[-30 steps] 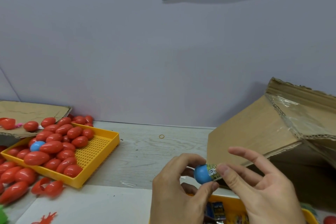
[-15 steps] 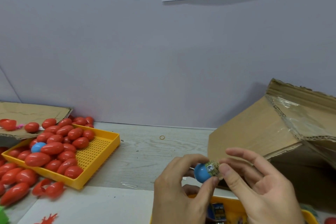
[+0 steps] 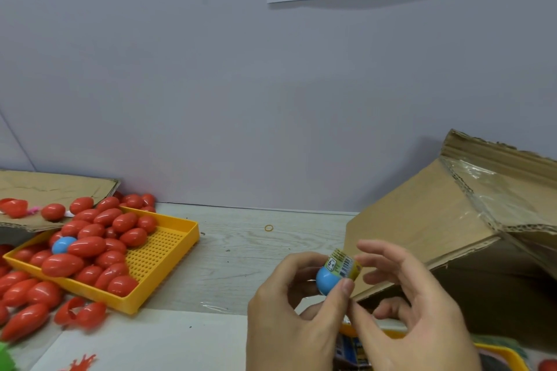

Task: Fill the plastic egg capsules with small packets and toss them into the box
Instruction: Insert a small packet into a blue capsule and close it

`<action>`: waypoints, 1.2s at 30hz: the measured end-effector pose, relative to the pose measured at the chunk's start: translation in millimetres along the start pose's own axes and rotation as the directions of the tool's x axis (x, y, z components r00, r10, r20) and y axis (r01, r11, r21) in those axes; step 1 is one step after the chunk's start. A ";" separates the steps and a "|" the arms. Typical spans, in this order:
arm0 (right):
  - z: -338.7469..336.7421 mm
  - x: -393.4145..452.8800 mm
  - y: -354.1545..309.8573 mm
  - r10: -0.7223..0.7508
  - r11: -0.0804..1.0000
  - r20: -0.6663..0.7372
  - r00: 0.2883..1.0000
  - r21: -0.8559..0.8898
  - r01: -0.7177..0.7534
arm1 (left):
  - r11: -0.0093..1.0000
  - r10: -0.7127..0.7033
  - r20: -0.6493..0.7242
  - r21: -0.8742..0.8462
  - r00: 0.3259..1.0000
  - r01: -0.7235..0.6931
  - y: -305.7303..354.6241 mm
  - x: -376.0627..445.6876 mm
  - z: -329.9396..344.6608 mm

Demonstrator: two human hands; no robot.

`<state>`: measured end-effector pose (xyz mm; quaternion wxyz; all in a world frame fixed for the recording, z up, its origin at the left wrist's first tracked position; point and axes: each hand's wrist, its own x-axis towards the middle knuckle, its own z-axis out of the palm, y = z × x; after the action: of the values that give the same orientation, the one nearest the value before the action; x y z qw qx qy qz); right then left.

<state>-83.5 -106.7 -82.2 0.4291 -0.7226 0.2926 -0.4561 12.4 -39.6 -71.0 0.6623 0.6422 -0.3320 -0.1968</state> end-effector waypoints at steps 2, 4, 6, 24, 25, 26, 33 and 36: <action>1.9 -0.5 0.5 -0.062 0.994 -0.005 0.998 -0.085 0.062 | 1.000 -0.028 0.010 -0.007 1.000 0.028 1.1 0.2 0.3; 2.4 -0.4 1.2 -0.125 0.979 -0.010 0.992 -0.166 0.122 | 0.999 -0.052 0.029 0.005 0.998 0.051 2.0 -0.3 1.1; 1.9 0.0 1.5 -0.177 0.959 -0.017 0.984 -0.226 0.169 | 0.998 -0.069 0.032 0.006 0.997 0.069 2.2 -0.6 1.5; 7.0 -7.9 -6.2 -0.251 0.951 0.028 0.967 -0.177 0.252 | 0.989 -0.033 0.022 0.143 0.999 0.029 -1.6 -5.6 0.8; 7.0 -7.7 -6.3 -0.272 0.940 0.036 0.962 -0.205 0.273 | 0.989 -0.033 0.021 0.144 0.999 0.030 -1.9 -5.7 0.7; 6.2 -7.2 -5.9 -0.294 0.925 0.038 0.955 -0.242 0.294 | 0.989 -0.036 0.020 0.146 0.999 0.033 -1.6 -5.5 0.8; 1.0 -3.0 3.1 -0.371 0.864 0.029 0.928 -0.355 0.357 | 0.972 -0.128 0.041 0.205 0.991 0.117 0.5 -3.2 2.8; 2.6 -2.7 3.6 -0.375 0.877 -0.004 0.927 -0.325 0.353 | 0.970 -0.132 0.051 0.212 0.990 0.119 0.6 -2.7 3.1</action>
<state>-82.3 -105.2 -87.1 0.2033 -0.8087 0.2357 -0.4992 8.2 -39.9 -71.0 0.5667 0.7210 -0.3307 -0.2230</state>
